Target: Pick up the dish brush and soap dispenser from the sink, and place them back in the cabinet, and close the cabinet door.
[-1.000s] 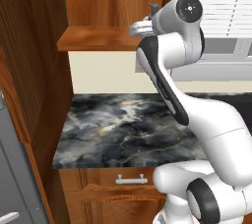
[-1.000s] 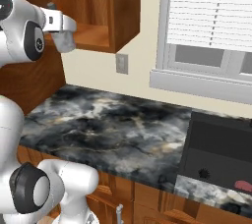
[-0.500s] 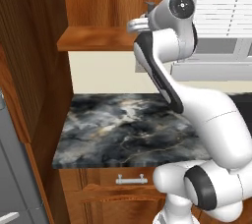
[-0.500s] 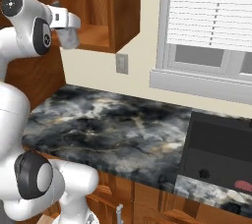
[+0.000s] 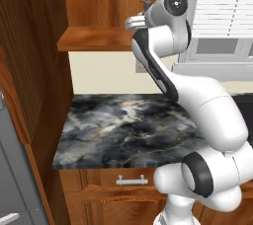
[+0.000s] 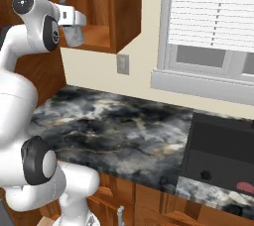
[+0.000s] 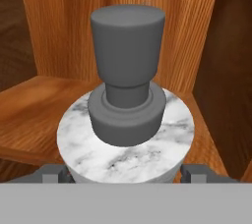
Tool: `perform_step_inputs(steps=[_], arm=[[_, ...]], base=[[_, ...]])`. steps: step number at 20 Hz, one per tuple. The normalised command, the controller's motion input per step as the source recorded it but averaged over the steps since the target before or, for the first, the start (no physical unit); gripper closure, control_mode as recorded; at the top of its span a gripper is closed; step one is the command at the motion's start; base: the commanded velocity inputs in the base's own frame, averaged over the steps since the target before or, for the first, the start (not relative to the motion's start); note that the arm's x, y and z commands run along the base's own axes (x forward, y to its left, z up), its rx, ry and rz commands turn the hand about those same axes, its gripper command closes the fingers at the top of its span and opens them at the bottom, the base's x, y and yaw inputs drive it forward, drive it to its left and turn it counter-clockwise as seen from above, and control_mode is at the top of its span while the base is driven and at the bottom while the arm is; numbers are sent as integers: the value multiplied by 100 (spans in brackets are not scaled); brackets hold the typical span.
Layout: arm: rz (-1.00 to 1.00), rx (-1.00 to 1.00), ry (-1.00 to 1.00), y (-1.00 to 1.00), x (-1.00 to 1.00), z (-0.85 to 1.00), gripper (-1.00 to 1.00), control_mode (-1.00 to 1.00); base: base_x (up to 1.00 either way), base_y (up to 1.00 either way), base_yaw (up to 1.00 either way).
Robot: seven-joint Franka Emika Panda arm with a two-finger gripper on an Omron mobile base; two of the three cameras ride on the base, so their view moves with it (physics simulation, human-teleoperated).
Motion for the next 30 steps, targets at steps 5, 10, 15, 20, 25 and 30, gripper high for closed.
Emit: perform_step_inputs(steps=[5,10,15,20,25,30], arm=[[0,0,0,0,30,0,100,-100],[0,0,0,0,34,0,100,-100],[0,0,0,0,27,0,100,-100],[0,0,0,0,28,0,100,-100],[0,0,0,0,31,-2,100,-100],[0,0,0,0,30,0,100,-100]], base=[[0,0,0],[0,0,0],[0,0,0],[0,0,0],[0,0,0],[0,0,0]])
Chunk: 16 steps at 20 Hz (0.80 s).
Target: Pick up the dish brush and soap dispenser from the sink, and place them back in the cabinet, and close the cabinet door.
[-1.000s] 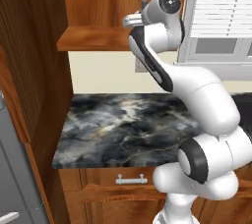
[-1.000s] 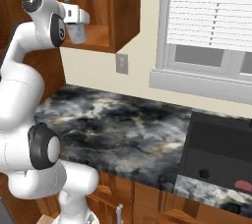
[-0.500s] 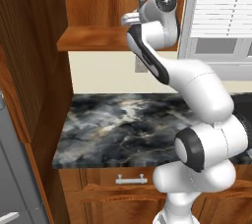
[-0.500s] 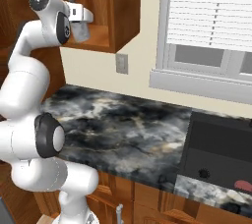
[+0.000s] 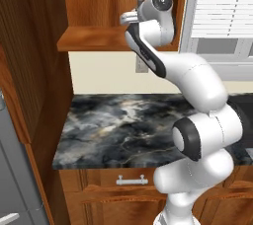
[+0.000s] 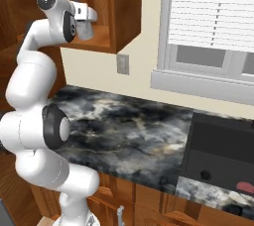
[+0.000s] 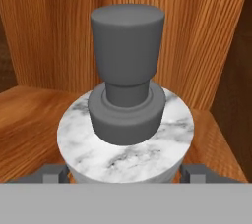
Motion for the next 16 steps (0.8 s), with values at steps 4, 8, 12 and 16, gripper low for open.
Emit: perform_step_inputs(steps=[4,8,12,16], arm=[[0,0,0,0,24,-3,100,-100],[0,0,1,0,18,0,100,-100],[0,0,6,0,4,0,100,-100],[0,0,7,0,11,0,100,-100]], base=[[0,0,0],[0,0,0],[0,0,0],[0,0,0]])
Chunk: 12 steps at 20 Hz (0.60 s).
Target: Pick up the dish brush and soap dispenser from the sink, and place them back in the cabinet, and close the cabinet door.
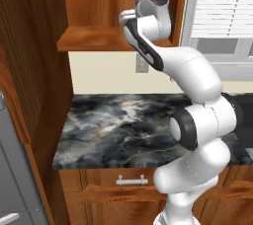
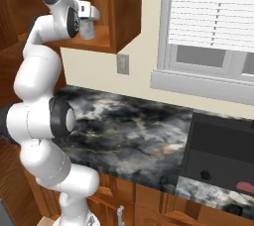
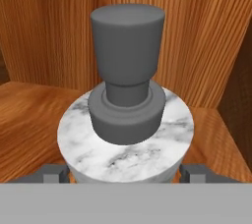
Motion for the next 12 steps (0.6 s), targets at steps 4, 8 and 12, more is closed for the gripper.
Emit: perform_step_inputs(steps=[4,8,12], arm=[[0,0,9,0,15,0,100,-100],[0,0,5,0,9,0,100,-100],[0,0,1,0,0,0,100,-100]], base=[[0,0,0],[0,0,0],[0,0,0]])
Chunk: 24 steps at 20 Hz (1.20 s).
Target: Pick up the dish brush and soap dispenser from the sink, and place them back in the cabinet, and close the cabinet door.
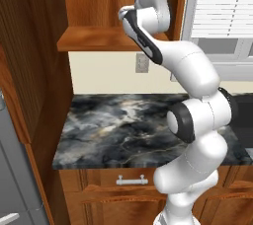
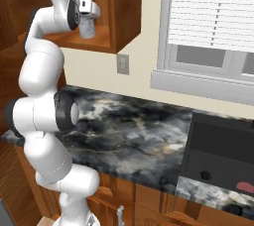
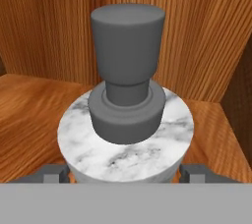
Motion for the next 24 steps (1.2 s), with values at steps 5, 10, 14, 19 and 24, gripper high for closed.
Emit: perform_step_inputs(steps=[5,10,14,19,24], arm=[[0,0,0,0,0,0,100,-100],[0,0,0,0,0,0,-100,-100],[0,0,0,0,0,0,-100,-100],[0,0,-3,0,0,0,-100,-100],[0,0,-6,0,-1,0,-100,-100]], base=[[0,0,0],[0,0,0],[0,0,0],[0,0,0],[0,0,0]])
